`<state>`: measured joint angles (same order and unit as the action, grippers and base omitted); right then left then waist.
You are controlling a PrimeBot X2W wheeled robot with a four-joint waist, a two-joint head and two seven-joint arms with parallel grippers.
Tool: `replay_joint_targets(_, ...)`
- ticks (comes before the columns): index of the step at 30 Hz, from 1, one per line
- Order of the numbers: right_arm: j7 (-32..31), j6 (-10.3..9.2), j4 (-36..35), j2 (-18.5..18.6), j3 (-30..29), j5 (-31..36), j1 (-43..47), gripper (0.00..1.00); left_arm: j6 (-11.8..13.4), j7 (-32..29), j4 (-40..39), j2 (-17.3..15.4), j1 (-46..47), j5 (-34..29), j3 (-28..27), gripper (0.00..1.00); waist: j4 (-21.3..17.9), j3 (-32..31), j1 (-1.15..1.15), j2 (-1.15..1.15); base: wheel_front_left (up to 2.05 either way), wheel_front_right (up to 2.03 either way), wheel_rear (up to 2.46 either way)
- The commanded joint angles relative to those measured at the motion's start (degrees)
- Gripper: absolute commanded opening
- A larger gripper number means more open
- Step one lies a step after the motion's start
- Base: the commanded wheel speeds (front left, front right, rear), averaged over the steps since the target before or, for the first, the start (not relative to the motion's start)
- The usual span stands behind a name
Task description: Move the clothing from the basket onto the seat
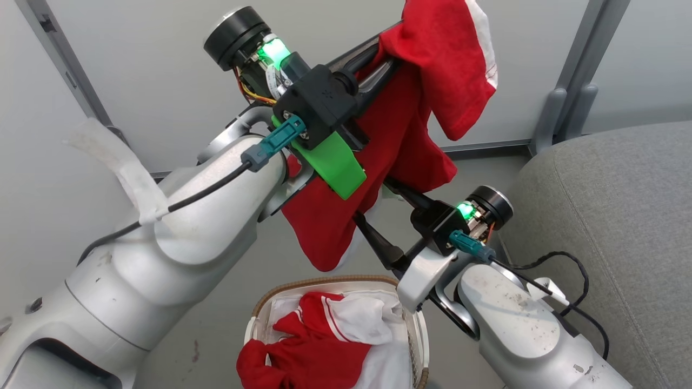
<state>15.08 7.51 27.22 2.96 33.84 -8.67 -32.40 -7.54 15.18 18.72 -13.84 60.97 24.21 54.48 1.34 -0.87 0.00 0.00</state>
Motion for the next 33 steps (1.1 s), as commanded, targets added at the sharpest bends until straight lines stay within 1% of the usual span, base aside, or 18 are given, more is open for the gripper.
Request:
replay_joint_targets(1,0.1,-0.04,0.6,0.1,0.4,-0.6,-1.1,0.68,0.1,0.0,0.0,0.1,-0.9,0.6,-0.1,0.00,0.0,0.0,0.00,0.00,0.00,0.00,0.00)
replay_joint_targets(2,0.1,-0.04,1.1,0.0,0.9,-1.0,-1.6,0.47,0.1,0.0,0.1,0.2,-1.0,0.8,-0.3,0.00,0.0,0.1,0.00,0.00,0.00,0.00,0.00)
replay_joint_targets(3,0.1,-0.04,1.5,0.0,1.2,-1.3,-2.0,0.43,0.1,0.0,0.0,0.3,-1.2,1.0,-0.5,0.00,-0.1,0.1,0.00,0.00,0.00,0.00,0.00)
replay_joint_targets(5,0.1,-0.04,2.1,0.0,2.1,-2.3,-2.9,0.30,0.1,0.0,0.1,0.4,-1.7,1.5,-0.8,0.00,0.0,0.2,0.00,0.00,0.00,0.00,0.00)
replay_joint_targets(6,0.1,-0.04,2.4,0.0,2.6,-2.8,-3.5,0.21,0.1,0.0,0.1,0.5,-1.9,1.6,-1.0,0.00,0.0,0.3,0.00,0.00,0.00,0.00,0.00)
replay_joint_targets(7,0.1,-0.04,2.8,0.0,2.9,-3.2,-3.8,0.07,0.1,0.0,0.1,0.6,-2.2,1.7,-1.1,0.00,0.0,0.3,0.00,0.00,0.00,0.00,0.00)
replay_joint_targets(8,0.1,-0.04,3.2,0.0,3.3,-3.6,-4.2,0.00,0.1,0.0,0.2,0.6,-2.4,1.8,-1.1,0.00,0.0,0.4,0.00,0.00,0.00,0.00,0.00)
replay_joint_targets(14,0.1,-0.04,3.6,0.0,4.0,-4.4,-5.5,0.00,0.1,0.0,1.4,0.2,-3.9,2.4,-2.2,0.00,-0.1,0.7,0.00,0.00,0.00,0.00,0.00)
replay_joint_targets(20,0.1,-0.04,2.4,0.0,1.6,-3.4,-4.3,0.00,0.1,0.0,4.1,-0.3,-6.4,3.3,-3.8,0.00,-0.8,0.9,0.00,0.00,0.00,0.00,0.00)
replay_joint_targets(21,0.1,-0.04,2.1,0.0,1.0,-3.3,-4.1,0.00,0.1,0.0,4.5,-0.2,-6.9,3.6,-4.1,0.07,-0.9,0.9,0.00,0.00,0.00,0.00,0.00)
replay_joint_targets(22,0.1,-0.04,1.7,0.0,0.3,-3.1,-3.8,0.00,0.1,0.0,5.0,-0.1,-7.7,4.1,-4.5,0.30,-1.1,1.0,0.00,0.00,0.00,0.00,0.00)
replay_joint_targets(23,0.1,-0.04,1.3,0.0,-0.3,-3.0,-3.6,0.00,0.1,0.0,5.4,-0.1,-8.4,4.5,-4.9,0.44,-1.2,1.0,0.00,0.00,0.00,0.00,0.00)
replay_joint_targets(24,0.1,-0.04,0.8,0.0,-1.1,-2.9,-3.3,0.00,0.1,0.0,5.7,-0.1,-9.1,4.8,-5.4,0.80,-1.3,1.1,0.00,0.00,0.00,0.00,0.00)
replay_joint_targets(25,0.1,-0.04,0.4,0.0,-1.8,-2.8,-3.1,0.00,0.1,0.0,6.1,0.0,-9.8,5.2,-5.7,1.00,-1.4,1.2,0.00,0.00,0.00,0.00,0.00)
replay_joint_targets(29,0.1,-0.04,-1.5,0.0,-4.7,-2.5,-2.2,0.00,0.3,0.0,7.4,0.5,-13.8,5.8,-7.6,1.00,-1.9,1.4,0.00,0.00,0.00,0.00,0.00)
replay_joint_targets(33,0.1,-0.04,-2.6,0.0,-7.0,-1.9,-1.5,0.00,0.6,0.0,8.2,1.2,-18.6,5.1,-9.8,1.00,-2.2,1.7,0.00,0.00,0.00,0.00,0.00)
